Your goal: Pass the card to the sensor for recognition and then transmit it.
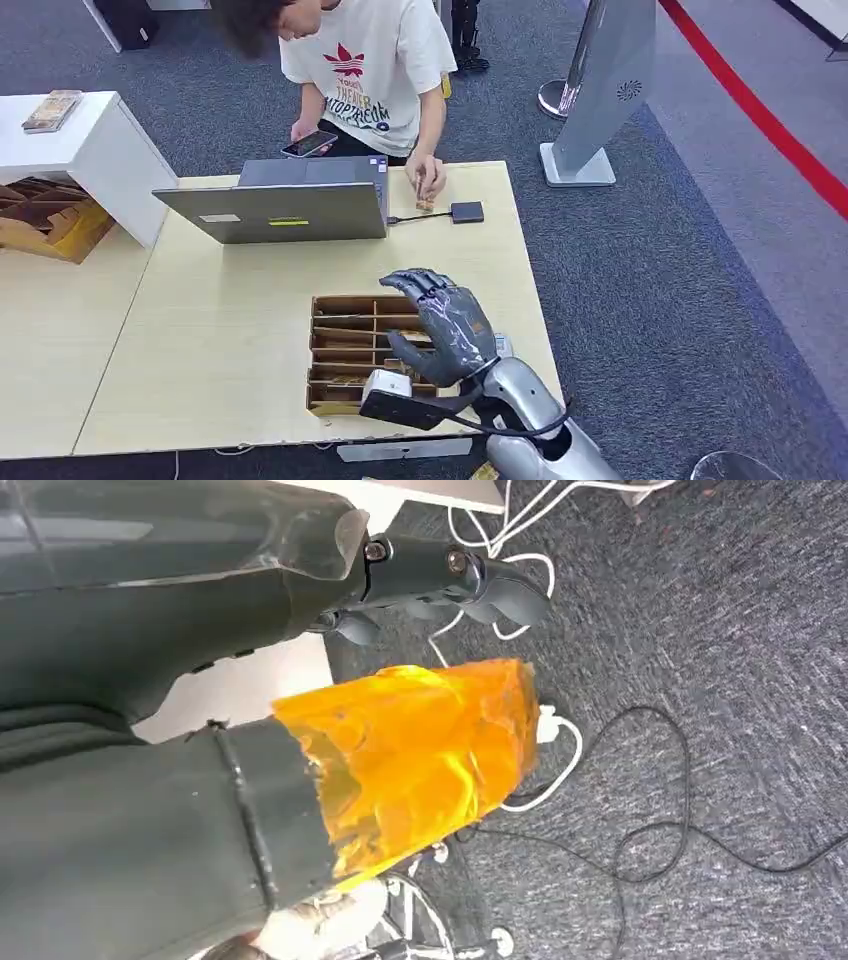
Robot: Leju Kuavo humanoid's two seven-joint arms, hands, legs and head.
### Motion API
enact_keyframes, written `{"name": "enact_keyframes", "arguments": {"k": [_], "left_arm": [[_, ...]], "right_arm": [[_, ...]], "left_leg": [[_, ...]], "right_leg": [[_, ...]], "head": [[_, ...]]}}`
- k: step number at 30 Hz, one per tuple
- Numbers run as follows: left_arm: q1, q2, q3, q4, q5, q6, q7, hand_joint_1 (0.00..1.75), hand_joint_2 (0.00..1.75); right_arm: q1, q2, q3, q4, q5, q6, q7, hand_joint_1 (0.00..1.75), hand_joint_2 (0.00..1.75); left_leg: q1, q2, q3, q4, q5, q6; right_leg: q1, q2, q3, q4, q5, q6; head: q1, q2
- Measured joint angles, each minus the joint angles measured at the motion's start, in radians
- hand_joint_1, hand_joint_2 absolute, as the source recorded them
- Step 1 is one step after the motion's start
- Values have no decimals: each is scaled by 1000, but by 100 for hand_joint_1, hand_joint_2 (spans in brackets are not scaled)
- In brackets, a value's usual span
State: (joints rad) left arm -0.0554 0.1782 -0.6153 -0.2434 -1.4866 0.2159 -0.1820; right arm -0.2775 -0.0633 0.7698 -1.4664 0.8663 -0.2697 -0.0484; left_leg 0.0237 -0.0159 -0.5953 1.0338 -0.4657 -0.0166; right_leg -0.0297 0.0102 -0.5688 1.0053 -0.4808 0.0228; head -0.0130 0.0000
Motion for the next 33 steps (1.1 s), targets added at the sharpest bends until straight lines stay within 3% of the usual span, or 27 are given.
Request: {"name": "enact_keyframes", "arguments": {"k": [2,4,5,8,13,15,22,33], "left_arm": [[0,2,-7,0,0,1,0,0,0],[1,5,-12,0,0,2,0,0,0],[1,5,-13,0,0,4,0,0,0],[1,8,-16,0,-1,12,0,0,0],[1,13,-33,0,-1,14,-5,0,0],[1,15,-39,0,-4,14,-8,0,0],[1,21,-65,0,-10,15,-9,0,0],[0,23,-95,0,-16,16,-12,0,0]], "right_arm": [[0,-4,0,2,2,0,0,110,175],[0,-8,1,2,3,0,2,103,175],[1,-10,1,2,4,0,2,113,175],[2,-16,3,4,8,2,2,122,175],[4,-18,13,19,13,11,2,120,175],[4,-18,18,27,13,13,2,105,175],[3,-18,35,66,14,18,3,93,175],[0,-18,52,119,12,28,4,91,175]], "left_leg": [[0,0,0,0,0,0],[0,0,0,0,0,0],[0,0,0,0,0,0],[0,0,0,0,0,0],[0,0,0,0,0,0],[0,0,0,0,0,0],[0,0,0,0,0,0],[0,0,0,0,0,0]], "right_leg": [[0,0,0,0,0,0],[0,0,0,0,0,0],[0,0,0,0,0,0],[0,0,0,0,0,0],[0,0,0,0,0,0],[0,0,0,0,0,0],[0,0,0,0,0,0],[0,0,0,0,0,0]], "head": [[0,0],[0,0],[0,0],[0,0],[0,0],[0,0],[0,0],[0,0]]}}
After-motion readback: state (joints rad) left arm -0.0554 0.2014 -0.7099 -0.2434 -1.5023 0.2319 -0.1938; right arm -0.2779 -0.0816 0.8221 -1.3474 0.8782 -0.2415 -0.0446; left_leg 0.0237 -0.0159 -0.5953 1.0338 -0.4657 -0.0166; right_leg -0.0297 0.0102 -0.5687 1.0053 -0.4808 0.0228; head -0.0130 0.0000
